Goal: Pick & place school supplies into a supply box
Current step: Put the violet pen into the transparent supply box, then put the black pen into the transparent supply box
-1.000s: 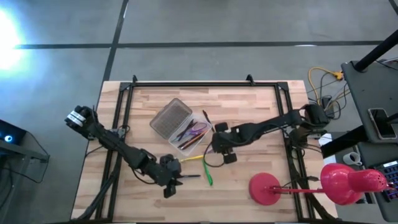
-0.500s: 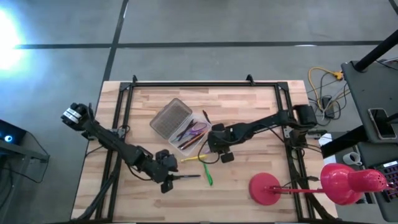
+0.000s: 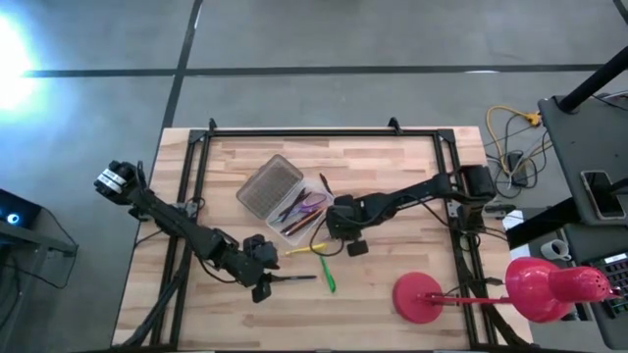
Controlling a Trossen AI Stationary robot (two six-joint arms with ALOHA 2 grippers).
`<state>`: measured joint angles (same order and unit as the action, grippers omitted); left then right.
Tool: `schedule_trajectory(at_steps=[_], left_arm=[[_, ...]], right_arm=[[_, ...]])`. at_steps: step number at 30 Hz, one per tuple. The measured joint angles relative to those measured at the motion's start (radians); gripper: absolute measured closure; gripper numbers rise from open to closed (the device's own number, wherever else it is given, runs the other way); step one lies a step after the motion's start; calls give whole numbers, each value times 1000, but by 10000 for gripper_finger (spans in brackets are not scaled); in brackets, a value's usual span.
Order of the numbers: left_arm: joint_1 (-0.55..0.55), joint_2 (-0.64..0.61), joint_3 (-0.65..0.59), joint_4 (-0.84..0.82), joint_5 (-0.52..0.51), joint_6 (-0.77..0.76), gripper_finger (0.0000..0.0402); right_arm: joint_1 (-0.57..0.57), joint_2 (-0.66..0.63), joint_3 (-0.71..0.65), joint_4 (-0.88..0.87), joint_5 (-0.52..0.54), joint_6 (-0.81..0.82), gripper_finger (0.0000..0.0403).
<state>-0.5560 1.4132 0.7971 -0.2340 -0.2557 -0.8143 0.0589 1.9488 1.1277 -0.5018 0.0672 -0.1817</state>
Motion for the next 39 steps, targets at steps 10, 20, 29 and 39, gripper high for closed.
schedule_trajectory(at_steps=[10, 20, 29, 39], left_arm=[[0, 0, 0, -2, 0, 0, 258], [0, 0, 0, -4, -23, -25, 258], [-27, -28, -16, -46, -64, -71, 258], [-28, -97, -85, -43, -74, -111, 258]], right_arm=[[4, -51, 171, -209, -38, -22, 384], [-14, -7, 434, -223, 68, -415, 386], [-50, 299, 745, -328, 148, -539, 375], [-89, 359, 865, -363, 170, -338, 314]])
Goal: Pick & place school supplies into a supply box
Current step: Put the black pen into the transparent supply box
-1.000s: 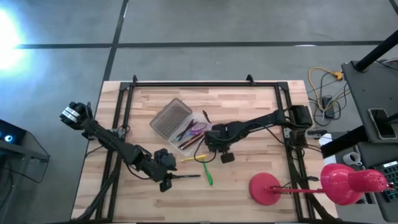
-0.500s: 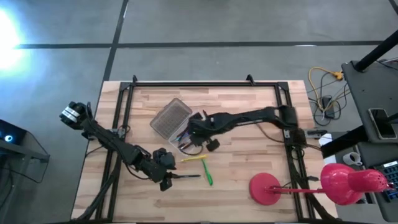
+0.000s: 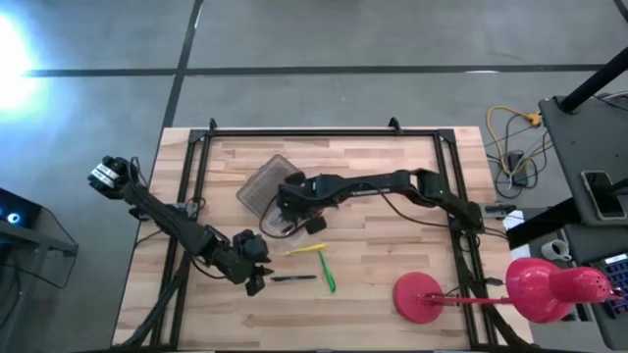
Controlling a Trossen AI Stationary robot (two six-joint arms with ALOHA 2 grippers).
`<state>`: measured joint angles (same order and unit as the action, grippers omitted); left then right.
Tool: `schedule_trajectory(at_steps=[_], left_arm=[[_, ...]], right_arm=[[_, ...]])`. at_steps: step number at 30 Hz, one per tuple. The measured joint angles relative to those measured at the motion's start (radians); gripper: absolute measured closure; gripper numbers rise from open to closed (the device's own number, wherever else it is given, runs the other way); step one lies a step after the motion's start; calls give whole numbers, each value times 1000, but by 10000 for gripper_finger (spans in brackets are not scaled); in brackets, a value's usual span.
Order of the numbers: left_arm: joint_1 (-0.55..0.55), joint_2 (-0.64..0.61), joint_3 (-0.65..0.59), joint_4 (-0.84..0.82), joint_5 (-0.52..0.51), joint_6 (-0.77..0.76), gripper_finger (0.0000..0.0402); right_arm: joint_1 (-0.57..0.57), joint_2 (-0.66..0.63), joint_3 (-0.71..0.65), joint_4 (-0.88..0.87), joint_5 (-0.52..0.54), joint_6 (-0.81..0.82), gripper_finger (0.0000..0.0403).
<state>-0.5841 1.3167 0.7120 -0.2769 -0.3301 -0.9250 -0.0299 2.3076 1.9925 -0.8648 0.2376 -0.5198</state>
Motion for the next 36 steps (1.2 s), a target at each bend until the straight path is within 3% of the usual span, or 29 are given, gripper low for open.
schedule_trajectory(at_steps=[11, 17, 25, 36], left_arm=[[8, 5, 7, 58, -7, 168, 258], [9, 64, 35, 124, 1, 217, 258], [7, 215, 122, 126, 7, 238, 258], [10, 356, 140, 168, 16, 281, 258]], right_arm=[[31, -94, -39, -213, -77, 206, 243], [99, -275, -233, -150, -81, 311, 243], [224, -492, -565, -51, -33, 588, 243], [389, -565, -662, -48, 54, 865, 243]])
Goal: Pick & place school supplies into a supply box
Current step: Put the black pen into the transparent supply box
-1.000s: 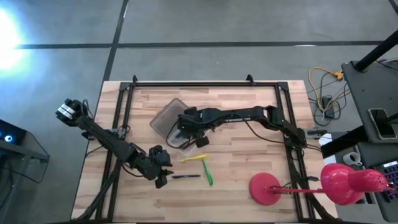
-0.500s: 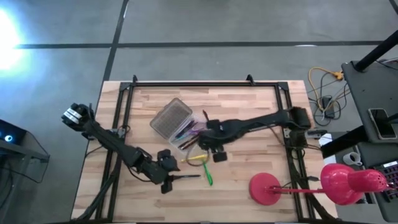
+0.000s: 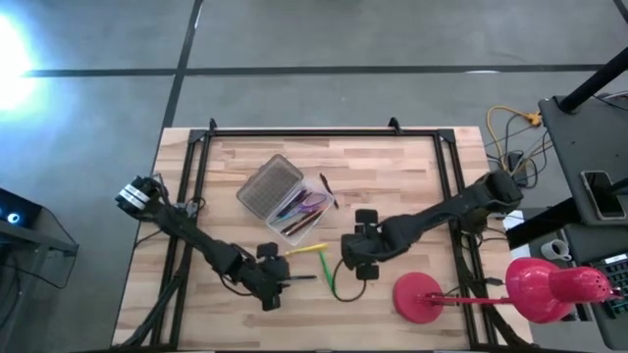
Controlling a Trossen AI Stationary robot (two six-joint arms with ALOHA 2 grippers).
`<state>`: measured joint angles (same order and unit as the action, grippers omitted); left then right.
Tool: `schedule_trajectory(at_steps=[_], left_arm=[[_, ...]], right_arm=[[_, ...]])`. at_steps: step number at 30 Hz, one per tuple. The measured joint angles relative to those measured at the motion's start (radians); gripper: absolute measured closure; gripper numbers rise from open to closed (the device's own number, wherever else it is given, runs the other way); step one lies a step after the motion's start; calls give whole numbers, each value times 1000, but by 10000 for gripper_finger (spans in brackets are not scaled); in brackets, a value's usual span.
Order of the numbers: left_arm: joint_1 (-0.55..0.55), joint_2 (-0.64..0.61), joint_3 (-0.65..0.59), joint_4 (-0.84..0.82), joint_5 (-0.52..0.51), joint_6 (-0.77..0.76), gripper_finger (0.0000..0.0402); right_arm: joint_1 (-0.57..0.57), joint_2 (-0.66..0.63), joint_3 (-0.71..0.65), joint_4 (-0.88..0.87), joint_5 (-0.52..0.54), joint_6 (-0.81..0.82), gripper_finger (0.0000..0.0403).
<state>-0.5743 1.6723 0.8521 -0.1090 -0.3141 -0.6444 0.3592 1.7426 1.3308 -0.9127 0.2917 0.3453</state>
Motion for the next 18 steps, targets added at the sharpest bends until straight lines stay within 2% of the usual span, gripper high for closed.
schedule_trajectory(at_steps=[9, 11, 15, 18], left_arm=[[33, 94, 3, 5, 5, 9, 267], [41, 95, 3, 4, 24, 9, 294], [53, 81, 3, -3, 42, 1, 380], [76, 56, 0, -5, 115, -12, 385]], right_arm=[[49, 1, -10, -1, 25, 91, 246], [49, 1, -10, -1, 26, 98, 245], [49, 1, -10, -4, 47, 100, 247], [49, 1, -10, -4, 98, 101, 251]])
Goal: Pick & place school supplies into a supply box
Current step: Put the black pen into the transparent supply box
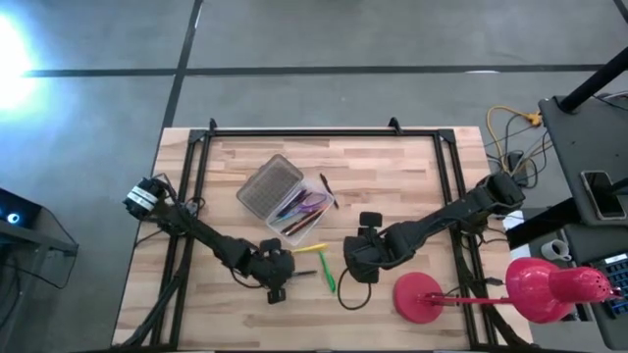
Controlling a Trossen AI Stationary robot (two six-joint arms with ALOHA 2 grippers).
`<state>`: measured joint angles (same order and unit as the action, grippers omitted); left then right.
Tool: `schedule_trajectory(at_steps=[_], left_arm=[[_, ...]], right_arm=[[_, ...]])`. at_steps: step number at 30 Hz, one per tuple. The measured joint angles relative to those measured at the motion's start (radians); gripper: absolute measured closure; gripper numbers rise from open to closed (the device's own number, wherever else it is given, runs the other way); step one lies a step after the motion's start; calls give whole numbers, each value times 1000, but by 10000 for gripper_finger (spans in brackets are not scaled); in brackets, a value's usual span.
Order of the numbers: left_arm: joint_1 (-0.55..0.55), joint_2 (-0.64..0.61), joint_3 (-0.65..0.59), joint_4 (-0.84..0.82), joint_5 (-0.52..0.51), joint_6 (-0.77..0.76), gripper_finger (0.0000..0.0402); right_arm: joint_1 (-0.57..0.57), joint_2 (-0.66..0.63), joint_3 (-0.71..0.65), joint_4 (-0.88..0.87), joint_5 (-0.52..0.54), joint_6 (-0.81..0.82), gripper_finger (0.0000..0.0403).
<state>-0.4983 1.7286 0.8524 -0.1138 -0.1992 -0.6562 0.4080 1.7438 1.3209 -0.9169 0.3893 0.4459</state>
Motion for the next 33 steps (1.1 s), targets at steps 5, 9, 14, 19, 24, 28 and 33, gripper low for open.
schedule_trajectory(at_steps=[5, 9, 14, 19, 24, 28, 33], left_arm=[[30, -122, -4, -8, 51, -19, 390], [98, -268, -2, -45, -11, -51, 390], [284, -391, -7, -136, -64, -91, 390], [506, -366, -8, -162, -23, -92, 386], [637, -311, -21, -159, 249, -69, 354], [639, -300, -60, -162, 277, -61, 337], [639, -321, -78, -159, 275, -60, 331]], right_arm=[[0, -1, 0, -2, 62, 1, 252], [-1, -1, 0, -3, 94, 7, 254], [-45, -1, 0, -3, 21, 144, 255], [-141, -1, 0, -5, -20, 288, 257], [-257, -2, 28, -14, -28, 359, 252], [-361, -2, 57, -15, -36, 377, 245], [-521, 25, 72, 100, -169, 389, 241]])
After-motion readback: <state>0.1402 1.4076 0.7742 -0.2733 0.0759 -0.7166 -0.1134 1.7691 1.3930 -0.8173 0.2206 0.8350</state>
